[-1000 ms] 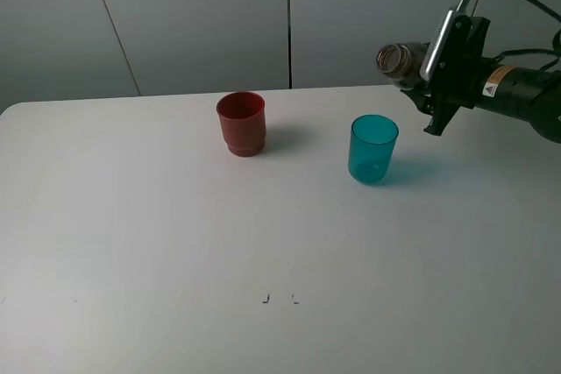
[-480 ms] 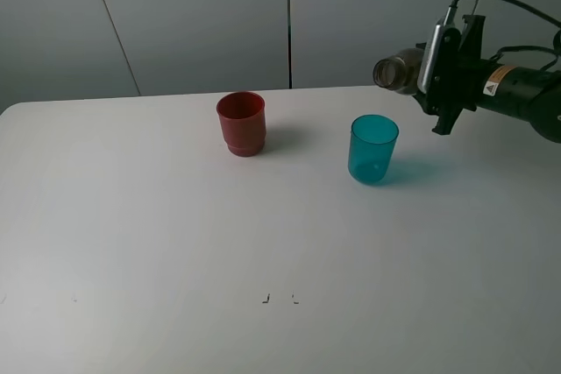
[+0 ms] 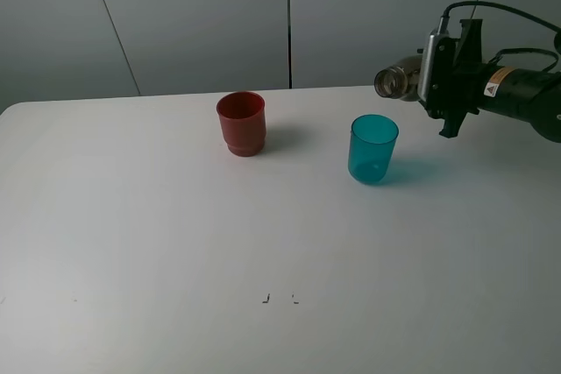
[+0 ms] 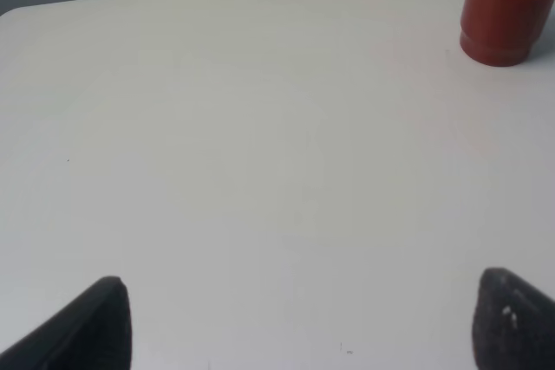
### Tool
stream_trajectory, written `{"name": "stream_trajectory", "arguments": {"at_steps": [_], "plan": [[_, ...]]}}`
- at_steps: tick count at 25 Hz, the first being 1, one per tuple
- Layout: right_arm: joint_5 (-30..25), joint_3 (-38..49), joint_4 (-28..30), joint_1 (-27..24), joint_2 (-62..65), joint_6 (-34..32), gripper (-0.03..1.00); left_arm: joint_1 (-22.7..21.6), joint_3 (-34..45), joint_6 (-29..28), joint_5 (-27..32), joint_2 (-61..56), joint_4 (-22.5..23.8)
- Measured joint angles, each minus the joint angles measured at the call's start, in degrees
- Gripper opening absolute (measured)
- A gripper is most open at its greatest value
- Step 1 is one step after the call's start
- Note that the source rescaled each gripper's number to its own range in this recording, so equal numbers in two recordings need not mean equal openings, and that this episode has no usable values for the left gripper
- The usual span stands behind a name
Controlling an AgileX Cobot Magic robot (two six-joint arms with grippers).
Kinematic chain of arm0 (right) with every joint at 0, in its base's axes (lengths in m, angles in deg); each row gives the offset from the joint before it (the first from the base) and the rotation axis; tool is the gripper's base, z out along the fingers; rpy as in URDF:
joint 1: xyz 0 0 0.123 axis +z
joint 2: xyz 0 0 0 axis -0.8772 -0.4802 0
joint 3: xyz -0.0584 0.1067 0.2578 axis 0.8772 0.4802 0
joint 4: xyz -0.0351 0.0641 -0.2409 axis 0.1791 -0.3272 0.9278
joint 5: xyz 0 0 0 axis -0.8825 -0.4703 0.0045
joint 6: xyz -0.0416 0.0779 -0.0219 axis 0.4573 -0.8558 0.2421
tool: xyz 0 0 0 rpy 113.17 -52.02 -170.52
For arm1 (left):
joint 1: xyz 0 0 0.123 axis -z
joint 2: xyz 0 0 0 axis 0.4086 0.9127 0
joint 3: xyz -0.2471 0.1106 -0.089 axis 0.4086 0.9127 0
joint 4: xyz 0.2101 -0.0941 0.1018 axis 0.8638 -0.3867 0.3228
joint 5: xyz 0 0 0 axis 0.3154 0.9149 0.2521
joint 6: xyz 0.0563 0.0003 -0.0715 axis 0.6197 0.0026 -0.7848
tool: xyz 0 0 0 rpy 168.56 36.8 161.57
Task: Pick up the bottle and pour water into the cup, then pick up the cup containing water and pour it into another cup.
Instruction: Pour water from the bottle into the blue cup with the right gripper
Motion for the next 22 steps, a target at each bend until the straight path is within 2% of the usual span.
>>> {"name": "stream_trajectory", "arguments": {"at_steps": [22], "plan": [[-0.14,0.00,2.00,0.00,0.00,6.95,0.00,0.00,0.00,0.00,0.00,0.00,0.00]]}}
